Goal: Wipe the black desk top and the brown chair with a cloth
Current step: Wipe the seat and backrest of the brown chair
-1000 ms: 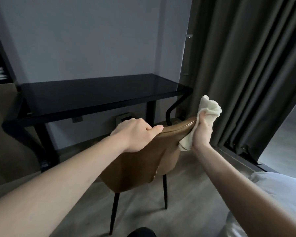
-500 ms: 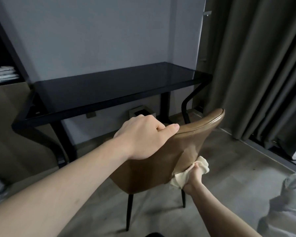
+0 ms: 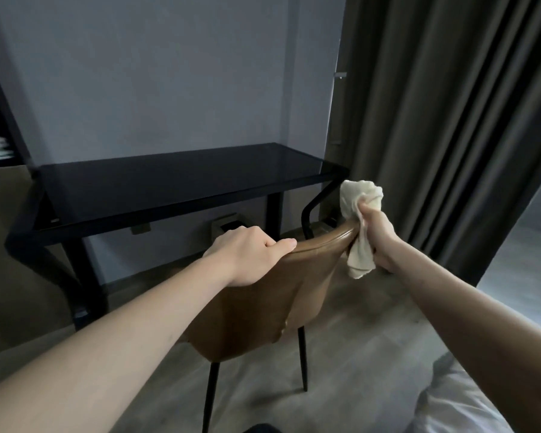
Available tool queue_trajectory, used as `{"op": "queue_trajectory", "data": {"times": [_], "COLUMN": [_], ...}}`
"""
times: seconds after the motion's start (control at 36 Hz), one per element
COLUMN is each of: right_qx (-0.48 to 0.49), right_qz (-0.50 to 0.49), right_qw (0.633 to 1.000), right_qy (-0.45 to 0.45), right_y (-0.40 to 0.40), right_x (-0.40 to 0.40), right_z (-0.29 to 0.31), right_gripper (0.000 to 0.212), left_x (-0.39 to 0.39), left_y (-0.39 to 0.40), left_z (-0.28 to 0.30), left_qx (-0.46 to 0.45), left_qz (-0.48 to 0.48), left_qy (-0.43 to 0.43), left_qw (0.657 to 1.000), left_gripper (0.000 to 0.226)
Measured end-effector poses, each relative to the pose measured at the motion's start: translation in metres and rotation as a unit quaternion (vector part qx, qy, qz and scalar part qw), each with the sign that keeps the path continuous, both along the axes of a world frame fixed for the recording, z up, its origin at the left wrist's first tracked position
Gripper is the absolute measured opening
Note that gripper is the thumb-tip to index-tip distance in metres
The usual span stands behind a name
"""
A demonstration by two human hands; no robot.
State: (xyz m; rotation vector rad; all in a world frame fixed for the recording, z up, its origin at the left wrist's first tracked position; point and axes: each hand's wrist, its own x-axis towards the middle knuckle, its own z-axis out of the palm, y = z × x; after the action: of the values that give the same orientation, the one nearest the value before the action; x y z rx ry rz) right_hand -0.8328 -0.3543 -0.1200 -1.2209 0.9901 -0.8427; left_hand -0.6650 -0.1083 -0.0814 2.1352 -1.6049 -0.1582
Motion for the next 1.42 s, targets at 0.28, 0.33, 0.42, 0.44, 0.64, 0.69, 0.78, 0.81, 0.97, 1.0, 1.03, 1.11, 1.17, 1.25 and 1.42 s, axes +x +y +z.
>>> {"op": "queue_trajectory", "data": {"times": [0.28,0.33,0.42,0.44,0.64,0.69,0.78,0.81,0.97,1.0,1.03,1.11,1.17,1.25,1.42], "right_qx": [-0.36,-0.436,-0.508,-0.523,-0.474,-0.395,-0.296,-0.284,-0.314,-0.334,-0.351,-0.407,-0.469,-0.54,-0.622], "right_qz": [0.012,0.028,0.039,0.035,-0.002,0.001,0.018,0.019,0.015,0.012,0.011,0.019,0.015,0.009,0.005], "right_qw": [0.913,0.875,0.829,0.82,0.842,0.879,0.92,0.923,0.901,0.893,0.885,0.861,0.832,0.784,0.707], "right_qy": [0.192,0.21,0.231,0.23,0.258,0.266,0.257,0.258,0.297,0.303,0.305,0.305,0.297,0.305,0.337], "right_y": [0.105,0.122,0.138,0.139,0.099,0.08,0.056,0.053,0.069,0.074,0.081,0.106,0.125,0.156,0.219], "right_x": [-0.015,-0.014,-0.01,-0.01,-0.004,-0.004,-0.004,-0.003,-0.005,-0.005,-0.006,-0.006,-0.005,0.002,0.029], "right_z": [0.026,0.024,0.017,0.016,0.026,0.034,0.041,0.042,0.041,0.039,0.038,0.034,0.031,0.024,0.012], "right_gripper": [0.035,0.033,0.041,0.04,0.031,0.037,0.047,0.049,0.039,0.039,0.04,0.043,0.043,0.048,0.053], "left_x": [0.006,0.008,0.012,0.013,0.013,0.013,0.013,0.013,0.011,0.01,0.009,0.01,0.015,0.027,0.05], "left_y": [0.001,0.0,0.002,0.003,0.006,0.005,0.005,0.005,0.012,0.015,0.017,0.021,0.026,0.039,0.078], "left_z": [-0.005,-0.007,-0.011,-0.012,-0.019,-0.018,-0.019,-0.019,-0.017,-0.016,-0.016,-0.019,-0.022,-0.031,-0.057], "left_qx": [-0.021,-0.047,-0.087,-0.091,-0.097,-0.092,-0.094,-0.093,-0.134,-0.162,-0.188,-0.229,-0.223,-0.191,-0.171], "left_qz": [0.0,0.009,0.042,0.05,0.059,0.061,0.068,0.069,0.083,0.088,0.097,0.12,0.137,0.165,0.214], "left_qy": [0.096,0.109,0.1,0.089,0.051,0.048,0.043,0.045,0.115,0.14,0.163,0.206,0.222,0.251,0.423], "left_qw": [0.995,0.993,0.99,0.991,0.992,0.993,0.992,0.992,0.981,0.973,0.964,0.944,0.939,0.934,0.864], "left_gripper": [0.066,0.064,0.061,0.057,0.051,0.051,0.049,0.049,0.044,0.044,0.046,0.05,0.052,0.053,0.044]}}
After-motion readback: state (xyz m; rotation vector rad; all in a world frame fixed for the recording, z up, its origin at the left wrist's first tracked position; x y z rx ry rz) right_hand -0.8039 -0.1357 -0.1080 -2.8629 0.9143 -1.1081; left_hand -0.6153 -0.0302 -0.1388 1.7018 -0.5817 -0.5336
